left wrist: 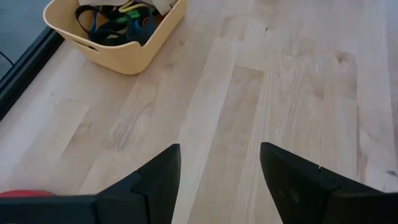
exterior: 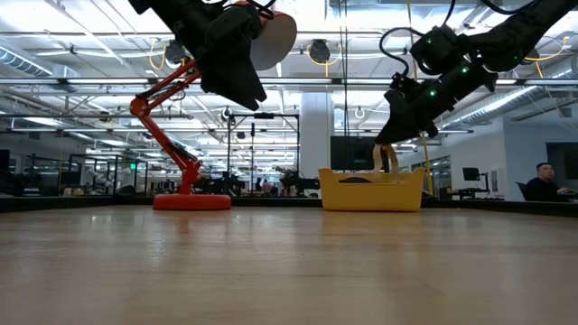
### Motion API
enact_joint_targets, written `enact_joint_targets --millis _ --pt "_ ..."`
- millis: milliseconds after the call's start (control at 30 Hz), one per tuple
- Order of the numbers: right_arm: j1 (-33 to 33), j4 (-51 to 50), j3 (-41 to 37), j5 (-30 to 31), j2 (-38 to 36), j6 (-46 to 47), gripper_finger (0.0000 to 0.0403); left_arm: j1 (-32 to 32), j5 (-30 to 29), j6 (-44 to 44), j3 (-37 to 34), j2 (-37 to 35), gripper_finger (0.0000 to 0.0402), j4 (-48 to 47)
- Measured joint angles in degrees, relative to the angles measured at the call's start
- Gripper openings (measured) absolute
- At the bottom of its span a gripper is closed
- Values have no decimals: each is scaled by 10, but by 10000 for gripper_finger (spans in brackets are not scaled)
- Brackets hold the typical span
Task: Pick and place rubber bands into bin
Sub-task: Put the white rubber band into the yellow container
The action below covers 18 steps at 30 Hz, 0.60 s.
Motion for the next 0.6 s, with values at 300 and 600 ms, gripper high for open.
enact_joint_targets --millis 300,600 --pt "0 -6 0 0 0 2 136 0 0 3 0 0 228 0" --pt "0 -6 0 -1 0 96 167 0 0 3 0 0 228 0"
